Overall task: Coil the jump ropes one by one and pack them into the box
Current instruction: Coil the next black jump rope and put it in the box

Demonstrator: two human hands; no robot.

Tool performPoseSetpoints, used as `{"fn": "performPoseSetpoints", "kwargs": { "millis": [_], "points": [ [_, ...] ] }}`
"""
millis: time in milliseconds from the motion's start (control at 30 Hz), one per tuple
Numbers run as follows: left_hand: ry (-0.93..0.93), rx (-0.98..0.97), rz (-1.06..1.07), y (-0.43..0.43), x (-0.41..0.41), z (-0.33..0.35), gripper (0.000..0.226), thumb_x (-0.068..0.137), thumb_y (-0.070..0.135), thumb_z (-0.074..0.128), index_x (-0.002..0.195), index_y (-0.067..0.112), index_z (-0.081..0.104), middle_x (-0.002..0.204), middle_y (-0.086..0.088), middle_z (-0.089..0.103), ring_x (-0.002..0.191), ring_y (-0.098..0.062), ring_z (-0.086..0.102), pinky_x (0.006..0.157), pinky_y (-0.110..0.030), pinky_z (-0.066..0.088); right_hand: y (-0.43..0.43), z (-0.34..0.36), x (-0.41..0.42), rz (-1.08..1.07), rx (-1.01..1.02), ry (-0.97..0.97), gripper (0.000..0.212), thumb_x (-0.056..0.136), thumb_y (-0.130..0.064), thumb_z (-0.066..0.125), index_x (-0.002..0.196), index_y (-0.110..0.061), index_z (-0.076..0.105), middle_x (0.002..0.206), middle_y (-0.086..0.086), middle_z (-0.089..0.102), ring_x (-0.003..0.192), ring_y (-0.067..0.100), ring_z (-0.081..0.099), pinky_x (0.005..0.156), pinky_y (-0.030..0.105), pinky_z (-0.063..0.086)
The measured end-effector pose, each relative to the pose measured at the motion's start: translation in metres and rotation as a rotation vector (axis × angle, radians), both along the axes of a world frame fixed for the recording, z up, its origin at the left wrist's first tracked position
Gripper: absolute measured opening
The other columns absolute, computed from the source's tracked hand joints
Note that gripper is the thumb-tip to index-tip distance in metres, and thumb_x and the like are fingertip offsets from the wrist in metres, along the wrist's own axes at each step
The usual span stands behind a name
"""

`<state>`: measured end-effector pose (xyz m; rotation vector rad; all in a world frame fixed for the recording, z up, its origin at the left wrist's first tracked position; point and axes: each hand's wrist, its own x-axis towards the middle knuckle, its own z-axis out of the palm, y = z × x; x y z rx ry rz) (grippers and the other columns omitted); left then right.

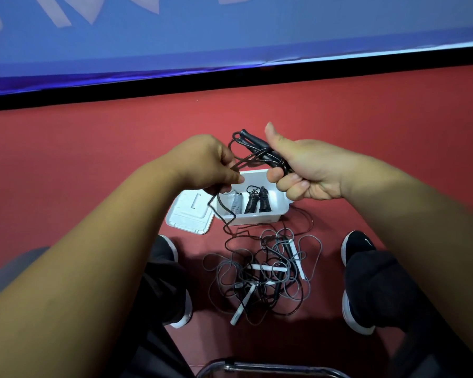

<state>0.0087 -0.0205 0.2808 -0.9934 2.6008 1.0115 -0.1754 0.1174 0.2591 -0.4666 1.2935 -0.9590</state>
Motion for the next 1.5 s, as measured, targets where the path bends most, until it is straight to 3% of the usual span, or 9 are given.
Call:
{"fn": "performPoseSetpoints", "kwargs": {
  "millis": [200,400,567,700,833,1033,1167,1300,1500],
  "points": [
    [0.284,-0.187,0.253,0.018,-0.013,-0.009,0.019,0.105,0.02,0.058,0.094,0.01,0.069,0.067,-0.011,0.073,0.047,-0.022,0.07,0.047,-0.04,0.061,-0.014,-0.005,0.005,-0.27,-0.06,0.034,0.049,0.1,-0.06,0.064,0.118,-0.014,0.064,0.069,0.0,0.048,0.052,0.009,0.023,0.04,0.019,0.016],
    [0.587,0.479,0.378,0.019,-0.019,0.003,0.011,0.107,0.009,0.056,0.101,0.004,0.064,0.081,-0.012,0.071,0.077,-0.027,0.076,0.08,-0.046,0.063,-0.022,-0.008,-0.002,-0.401,-0.159,0.099,0.051,0.104,-0.051,0.063,0.121,-0.003,0.07,0.067,-0.001,0.049,0.049,0.011,0.027,0.041,0.022,0.02],
    [0.592,0.738,0.216,0.008,-0.012,0.009,0.023,0.111,0.005,0.042,0.119,0.002,0.064,0.102,-0.008,0.076,0.096,-0.022,0.075,0.102,-0.041,0.056,-0.019,-0.006,-0.011,-0.453,-0.176,0.095,0.035,0.105,-0.043,0.065,0.113,-0.01,0.066,0.067,-0.001,0.048,0.05,0.01,0.026,0.043,0.023,0.019],
    [0.447,0.612,0.068,0.002,-0.005,0.005,0.023,0.101,-0.007,0.057,0.121,0.0,0.065,0.111,-0.015,0.077,0.099,-0.022,0.075,0.096,-0.034,0.06,-0.015,0.002,-0.016,-0.447,-0.199,0.047,0.022,0.103,-0.034,0.068,0.11,-0.015,0.059,0.069,0.0,0.047,0.051,0.011,0.025,0.044,0.023,0.018],
    [0.253,0.294,0.059,0.008,-0.009,-0.005,0.012,0.093,0.0,0.074,0.103,-0.002,0.068,0.09,-0.018,0.077,0.072,-0.017,0.075,0.067,-0.031,0.06,-0.01,0.01,-0.014,-0.326,-0.206,0.047,0.02,0.102,-0.028,0.07,0.113,-0.014,0.061,0.069,-0.001,0.046,0.053,0.009,0.025,0.044,0.022,0.018],
    [0.198,0.079,0.253,0.025,-0.022,-0.013,0.036,0.112,0.032,0.046,0.099,0.0,0.058,0.076,-0.026,0.071,0.056,-0.035,0.074,0.049,-0.041,0.06,-0.008,0.022,-0.014,-0.206,-0.272,0.029,0.026,0.103,-0.017,0.065,0.124,-0.015,0.05,0.067,-0.004,0.042,0.052,0.007,0.022,0.043,0.021,0.015],
    [0.48,0.453,0.514,0.027,-0.03,-0.005,0.03,0.113,0.031,0.044,0.094,0.008,0.05,0.077,-0.022,0.071,0.078,-0.048,0.076,0.073,-0.058,0.06,-0.009,0.026,-0.016,-0.274,-0.298,0.017,0.017,0.103,-0.016,0.066,0.112,-0.012,0.051,0.068,-0.003,0.044,0.053,0.008,0.024,0.042,0.021,0.018],
    [0.751,0.791,0.39,0.017,-0.025,0.01,0.016,0.11,0.013,0.048,0.095,0.017,0.053,0.094,-0.01,0.077,0.115,-0.037,0.072,0.1,-0.051,0.052,-0.015,0.018,-0.022,-0.475,-0.285,0.017,0.017,0.102,-0.016,0.067,0.099,-0.016,0.05,0.067,-0.002,0.045,0.051,0.009,0.026,0.042,0.022,0.019],
    [0.594,0.794,0.029,0.012,-0.009,0.015,0.031,0.097,0.0,0.059,0.126,0.011,0.061,0.127,-0.012,0.073,0.099,-0.026,0.075,0.097,-0.044,0.057,-0.018,0.011,-0.03,-0.65,-0.274,0.005,0.018,0.103,-0.018,0.065,0.099,-0.017,0.048,0.065,-0.002,0.045,0.049,0.009,0.027,0.043,0.023,0.019]
  ]
}}
